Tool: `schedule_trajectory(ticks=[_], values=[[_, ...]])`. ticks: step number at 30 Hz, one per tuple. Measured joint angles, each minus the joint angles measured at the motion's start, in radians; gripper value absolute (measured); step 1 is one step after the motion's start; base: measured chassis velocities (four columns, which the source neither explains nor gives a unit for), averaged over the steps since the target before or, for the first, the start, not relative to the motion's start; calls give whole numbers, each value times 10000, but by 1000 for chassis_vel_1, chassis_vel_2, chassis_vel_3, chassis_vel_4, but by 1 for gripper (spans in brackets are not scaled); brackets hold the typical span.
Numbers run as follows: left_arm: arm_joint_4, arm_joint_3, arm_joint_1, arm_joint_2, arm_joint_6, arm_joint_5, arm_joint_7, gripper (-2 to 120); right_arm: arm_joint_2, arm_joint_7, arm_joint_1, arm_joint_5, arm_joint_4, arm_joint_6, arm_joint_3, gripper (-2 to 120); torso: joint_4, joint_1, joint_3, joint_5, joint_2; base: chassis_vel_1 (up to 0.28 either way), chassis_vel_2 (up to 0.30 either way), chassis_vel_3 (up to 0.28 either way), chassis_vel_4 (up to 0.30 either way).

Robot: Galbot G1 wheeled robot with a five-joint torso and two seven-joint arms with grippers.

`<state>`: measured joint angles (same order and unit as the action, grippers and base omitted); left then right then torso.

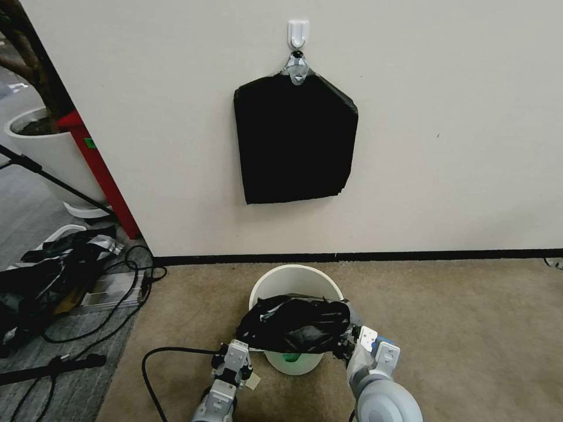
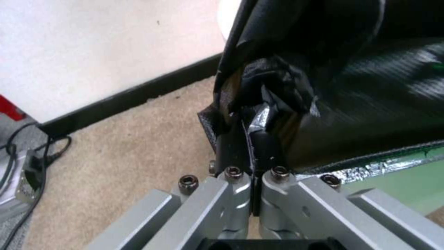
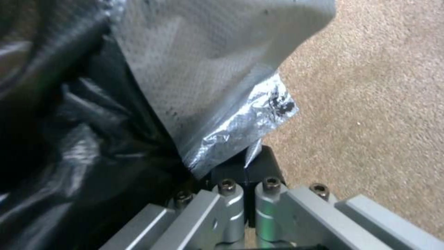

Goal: Place a trash bag onto the trash bin.

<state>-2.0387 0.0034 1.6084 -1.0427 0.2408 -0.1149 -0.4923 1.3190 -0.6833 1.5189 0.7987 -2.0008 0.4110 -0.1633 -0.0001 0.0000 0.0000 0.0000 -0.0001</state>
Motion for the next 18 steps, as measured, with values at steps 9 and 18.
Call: schedule_trajectory(ticks=[9,18], values=[[296,26,-207,-168,-221,-413,-483,0,-69,651,81,-266,266,-575,-157,0,0,0,0,0,0,0,0,0,0],[-179,-113,255,27,-209,-540,-541,25,-238,688,598,-375,-265,-555,-177,14,0,0,0,0,0,0,0,0,0]])
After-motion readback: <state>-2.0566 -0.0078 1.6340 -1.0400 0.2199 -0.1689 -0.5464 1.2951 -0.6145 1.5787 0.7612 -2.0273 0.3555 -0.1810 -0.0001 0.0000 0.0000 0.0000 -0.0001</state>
